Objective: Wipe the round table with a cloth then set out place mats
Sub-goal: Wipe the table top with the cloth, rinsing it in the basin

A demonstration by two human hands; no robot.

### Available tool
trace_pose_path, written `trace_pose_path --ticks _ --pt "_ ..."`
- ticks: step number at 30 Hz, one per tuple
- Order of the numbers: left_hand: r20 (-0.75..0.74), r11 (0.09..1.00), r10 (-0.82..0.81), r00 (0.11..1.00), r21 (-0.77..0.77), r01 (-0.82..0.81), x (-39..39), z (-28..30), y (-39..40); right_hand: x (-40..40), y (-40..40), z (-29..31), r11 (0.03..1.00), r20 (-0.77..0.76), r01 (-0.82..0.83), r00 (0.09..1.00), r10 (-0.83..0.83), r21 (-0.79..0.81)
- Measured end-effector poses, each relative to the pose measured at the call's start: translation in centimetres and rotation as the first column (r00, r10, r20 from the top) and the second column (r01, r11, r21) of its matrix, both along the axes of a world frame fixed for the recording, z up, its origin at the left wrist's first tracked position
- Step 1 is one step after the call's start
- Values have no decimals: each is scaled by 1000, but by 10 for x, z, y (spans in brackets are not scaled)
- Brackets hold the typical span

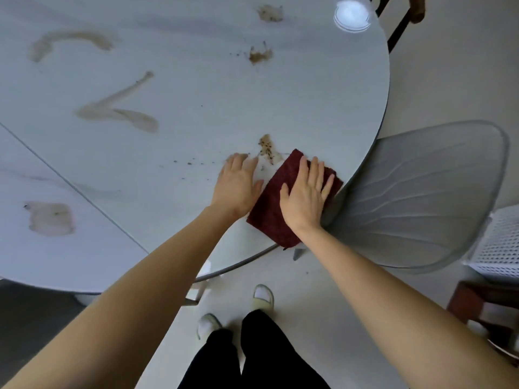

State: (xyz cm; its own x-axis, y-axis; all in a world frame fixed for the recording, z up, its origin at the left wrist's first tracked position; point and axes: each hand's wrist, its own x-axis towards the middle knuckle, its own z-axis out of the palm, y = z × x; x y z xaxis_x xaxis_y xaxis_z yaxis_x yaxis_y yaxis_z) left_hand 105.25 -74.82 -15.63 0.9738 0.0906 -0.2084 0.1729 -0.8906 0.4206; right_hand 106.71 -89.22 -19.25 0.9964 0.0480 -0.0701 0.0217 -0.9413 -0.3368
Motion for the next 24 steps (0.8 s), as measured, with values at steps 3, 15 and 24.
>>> trace_pose_path --ticks 3,15,24 --pt "-80 996 66 995 61 -61 4 -4 29 -2 21 -20 993 -74 75 994 -81 -88" --pt "-222 984 140 965 138 -111 42 -31 114 -1 40 -39 935 -61 203 971 -230 -291" --pt "-316 999 -18 949 27 28 59 -41 141 64 86 -40 965 -12 29 999 -33 -261"
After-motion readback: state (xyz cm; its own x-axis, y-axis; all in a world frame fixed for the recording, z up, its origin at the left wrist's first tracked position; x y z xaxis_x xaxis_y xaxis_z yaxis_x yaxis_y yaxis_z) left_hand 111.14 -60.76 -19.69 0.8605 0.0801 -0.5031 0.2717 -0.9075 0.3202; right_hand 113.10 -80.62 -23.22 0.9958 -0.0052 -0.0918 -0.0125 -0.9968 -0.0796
